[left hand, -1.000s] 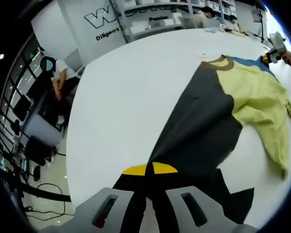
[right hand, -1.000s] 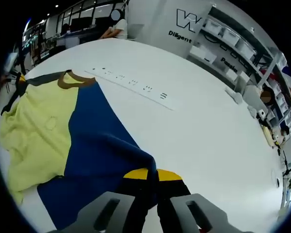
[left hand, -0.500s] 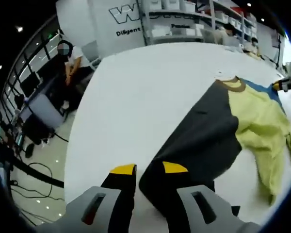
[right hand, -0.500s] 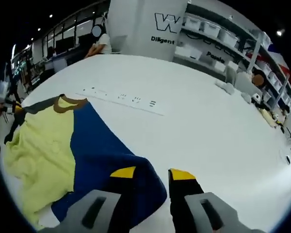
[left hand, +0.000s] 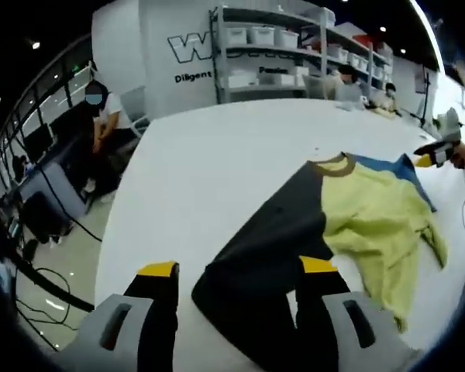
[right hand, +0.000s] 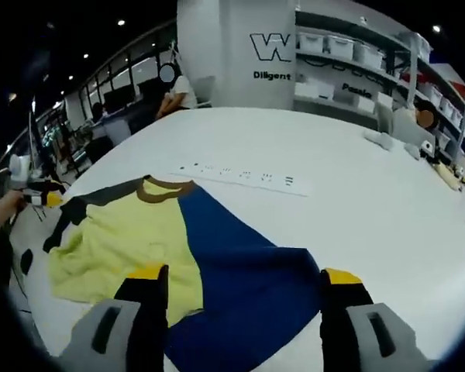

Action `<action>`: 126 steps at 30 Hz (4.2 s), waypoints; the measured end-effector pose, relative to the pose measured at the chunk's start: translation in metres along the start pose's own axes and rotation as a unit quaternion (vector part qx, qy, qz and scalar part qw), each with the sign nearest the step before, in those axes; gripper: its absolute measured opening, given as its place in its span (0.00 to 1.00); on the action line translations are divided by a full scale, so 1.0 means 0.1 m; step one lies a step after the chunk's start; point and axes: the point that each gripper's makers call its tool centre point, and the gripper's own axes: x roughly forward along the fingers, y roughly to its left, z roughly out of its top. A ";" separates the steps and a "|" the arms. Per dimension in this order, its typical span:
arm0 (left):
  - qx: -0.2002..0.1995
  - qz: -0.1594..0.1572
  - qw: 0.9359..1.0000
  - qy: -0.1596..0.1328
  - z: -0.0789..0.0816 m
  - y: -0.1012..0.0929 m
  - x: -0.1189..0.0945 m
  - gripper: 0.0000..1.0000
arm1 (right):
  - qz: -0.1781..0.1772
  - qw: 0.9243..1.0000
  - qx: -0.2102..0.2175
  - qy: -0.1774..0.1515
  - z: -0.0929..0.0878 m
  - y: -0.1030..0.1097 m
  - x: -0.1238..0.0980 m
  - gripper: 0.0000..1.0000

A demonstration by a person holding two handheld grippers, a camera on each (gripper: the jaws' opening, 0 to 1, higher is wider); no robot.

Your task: Fold the garment on the visible template until the final outline fits inside the template.

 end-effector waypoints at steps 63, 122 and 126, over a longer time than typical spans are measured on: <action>-0.086 -0.144 0.984 0.055 -1.02 -1.79 -0.58 0.48 | 0.165 0.966 -0.199 0.017 -1.58 1.86 -0.65 0.19; 0.007 -0.210 0.965 0.156 -1.54 -1.56 -1.40 0.00 | 0.139 0.981 -0.014 0.138 -1.77 1.32 -1.54 0.00; 0.011 -0.212 0.962 0.171 -1.65 -1.56 -1.40 0.00 | 0.136 0.978 0.006 0.161 -1.92 1.30 -1.50 0.00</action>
